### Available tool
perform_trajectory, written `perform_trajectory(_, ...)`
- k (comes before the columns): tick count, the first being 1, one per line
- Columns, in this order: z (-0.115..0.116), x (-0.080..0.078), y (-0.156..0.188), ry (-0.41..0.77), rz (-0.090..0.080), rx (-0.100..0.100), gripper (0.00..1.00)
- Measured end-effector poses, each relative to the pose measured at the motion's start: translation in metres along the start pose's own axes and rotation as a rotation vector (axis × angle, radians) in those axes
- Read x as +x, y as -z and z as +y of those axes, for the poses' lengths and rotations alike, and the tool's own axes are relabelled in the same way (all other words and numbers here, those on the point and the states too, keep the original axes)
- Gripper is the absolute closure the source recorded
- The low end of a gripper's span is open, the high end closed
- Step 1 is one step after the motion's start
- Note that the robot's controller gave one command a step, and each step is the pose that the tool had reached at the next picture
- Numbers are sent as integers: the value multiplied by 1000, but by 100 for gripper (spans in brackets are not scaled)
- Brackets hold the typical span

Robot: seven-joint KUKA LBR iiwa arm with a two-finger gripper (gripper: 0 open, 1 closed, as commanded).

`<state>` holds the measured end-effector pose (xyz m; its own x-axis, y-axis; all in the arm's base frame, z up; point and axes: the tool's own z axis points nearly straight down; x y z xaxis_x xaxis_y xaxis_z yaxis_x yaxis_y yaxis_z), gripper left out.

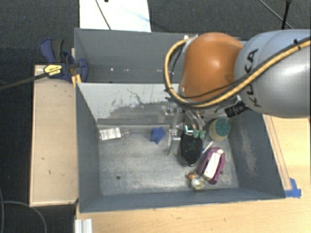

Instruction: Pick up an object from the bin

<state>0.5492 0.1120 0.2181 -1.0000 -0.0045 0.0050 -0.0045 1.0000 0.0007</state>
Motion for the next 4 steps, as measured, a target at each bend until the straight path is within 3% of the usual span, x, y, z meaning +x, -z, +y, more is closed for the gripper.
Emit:
perform_trajectory(1,-43,-17,-68,147,-2,1,0)
perform_trajectory(2,-45,-34,-126,-88,-4,0,0)
perform_trajectory(3,-19,-35,-144,-539,-4,-1,0)
perform_trajectory(4,-19,-35,-143,-539,-5,-1,100)
